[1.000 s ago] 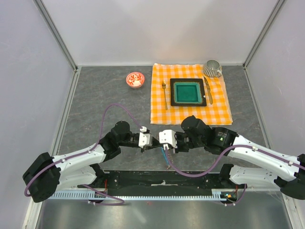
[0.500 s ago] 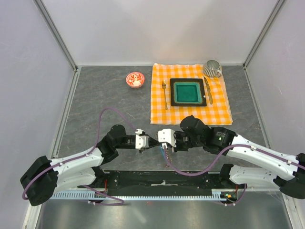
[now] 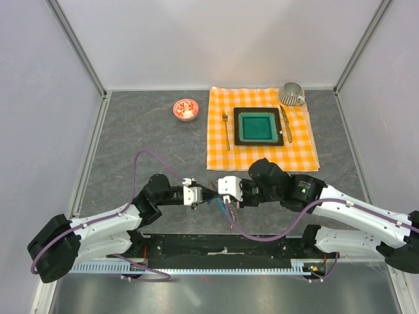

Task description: Put the keys on the keyring

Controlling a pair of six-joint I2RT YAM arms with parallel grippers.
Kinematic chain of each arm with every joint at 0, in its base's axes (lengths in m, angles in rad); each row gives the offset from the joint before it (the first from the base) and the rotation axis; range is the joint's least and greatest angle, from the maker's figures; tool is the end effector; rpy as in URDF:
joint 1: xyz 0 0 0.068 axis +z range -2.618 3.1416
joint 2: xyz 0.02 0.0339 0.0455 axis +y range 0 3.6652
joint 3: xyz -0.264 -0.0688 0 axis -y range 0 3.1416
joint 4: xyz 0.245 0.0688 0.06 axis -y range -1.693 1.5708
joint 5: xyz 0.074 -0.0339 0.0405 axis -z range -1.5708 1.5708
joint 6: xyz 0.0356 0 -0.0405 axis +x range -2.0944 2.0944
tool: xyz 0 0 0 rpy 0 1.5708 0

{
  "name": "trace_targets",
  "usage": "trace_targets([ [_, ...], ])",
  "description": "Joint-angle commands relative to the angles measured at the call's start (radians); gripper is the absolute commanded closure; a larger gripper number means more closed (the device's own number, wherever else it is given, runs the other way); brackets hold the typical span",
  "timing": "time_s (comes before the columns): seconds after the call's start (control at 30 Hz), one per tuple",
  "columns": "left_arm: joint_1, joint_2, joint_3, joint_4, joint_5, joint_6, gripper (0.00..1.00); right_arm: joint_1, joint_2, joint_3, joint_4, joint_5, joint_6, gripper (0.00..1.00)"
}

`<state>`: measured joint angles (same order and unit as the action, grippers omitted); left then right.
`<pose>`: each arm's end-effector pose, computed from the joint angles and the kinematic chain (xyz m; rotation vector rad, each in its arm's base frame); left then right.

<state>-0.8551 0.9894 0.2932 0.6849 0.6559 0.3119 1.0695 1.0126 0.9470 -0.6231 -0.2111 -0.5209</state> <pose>0.1173 -0.1680 0.2219 1.3088 1.0216 -0.9332 0.0956 0.1900 0.3121 -1.7177 1.5237 0.5271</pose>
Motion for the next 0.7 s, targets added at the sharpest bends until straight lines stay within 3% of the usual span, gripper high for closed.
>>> trace_targets([
  [0.0,-0.004,-0.014,-0.002,0.153,0.033,-0.033,0.98,0.003,0.007,0.009,0.031,-0.024,0.002,1.00],
  [0.67,-0.002,0.006,0.004,0.166,0.085,-0.031,0.98,0.003,0.001,0.009,0.051,-0.045,-0.001,1.00],
])
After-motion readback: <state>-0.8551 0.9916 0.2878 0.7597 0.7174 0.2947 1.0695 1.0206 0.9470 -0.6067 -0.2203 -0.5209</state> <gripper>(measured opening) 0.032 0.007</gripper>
